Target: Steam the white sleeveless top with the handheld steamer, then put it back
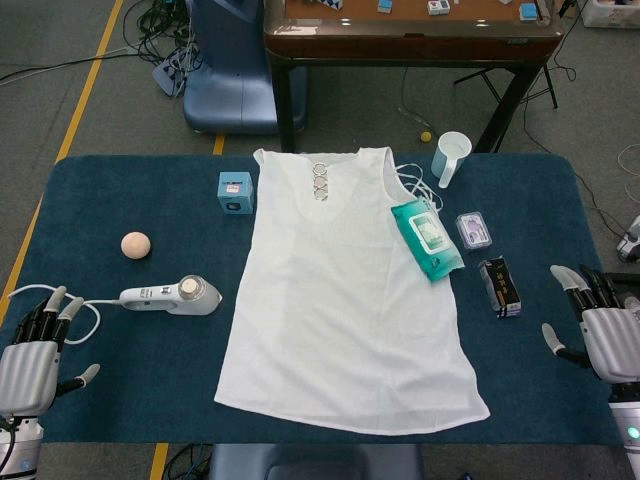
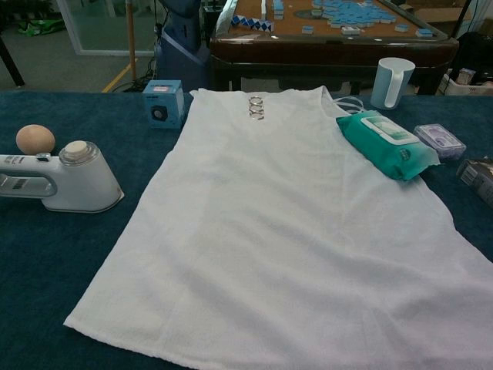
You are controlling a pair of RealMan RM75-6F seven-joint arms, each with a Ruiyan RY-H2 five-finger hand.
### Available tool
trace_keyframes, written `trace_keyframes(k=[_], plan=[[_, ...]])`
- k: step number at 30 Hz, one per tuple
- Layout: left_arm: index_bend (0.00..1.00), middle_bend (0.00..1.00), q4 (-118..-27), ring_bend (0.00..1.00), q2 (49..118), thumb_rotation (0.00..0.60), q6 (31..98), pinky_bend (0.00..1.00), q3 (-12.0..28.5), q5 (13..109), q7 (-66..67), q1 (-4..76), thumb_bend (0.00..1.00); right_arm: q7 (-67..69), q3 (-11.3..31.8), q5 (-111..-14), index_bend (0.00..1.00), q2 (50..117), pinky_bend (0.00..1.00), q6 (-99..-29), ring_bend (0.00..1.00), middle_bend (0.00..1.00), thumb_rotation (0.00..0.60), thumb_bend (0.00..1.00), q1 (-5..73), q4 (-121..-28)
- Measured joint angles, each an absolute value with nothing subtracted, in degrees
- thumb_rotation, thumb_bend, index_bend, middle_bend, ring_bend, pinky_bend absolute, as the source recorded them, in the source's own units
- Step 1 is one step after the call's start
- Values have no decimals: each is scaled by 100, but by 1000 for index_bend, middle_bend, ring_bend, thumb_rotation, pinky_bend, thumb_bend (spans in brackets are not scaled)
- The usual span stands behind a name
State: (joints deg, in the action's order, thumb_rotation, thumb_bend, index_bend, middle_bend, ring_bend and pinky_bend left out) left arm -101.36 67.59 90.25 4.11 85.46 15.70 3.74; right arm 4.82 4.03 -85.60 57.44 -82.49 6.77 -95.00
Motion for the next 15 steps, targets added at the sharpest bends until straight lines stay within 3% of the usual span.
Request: trace_keyframes(k=[15], plan=[[127, 17, -10165, 0, 6707, 600, 8841, 93, 505, 8505, 1542, 522, 0, 291, 630, -8598, 0, 5627, 0, -8406, 16, 138, 600, 382, 769, -9603]])
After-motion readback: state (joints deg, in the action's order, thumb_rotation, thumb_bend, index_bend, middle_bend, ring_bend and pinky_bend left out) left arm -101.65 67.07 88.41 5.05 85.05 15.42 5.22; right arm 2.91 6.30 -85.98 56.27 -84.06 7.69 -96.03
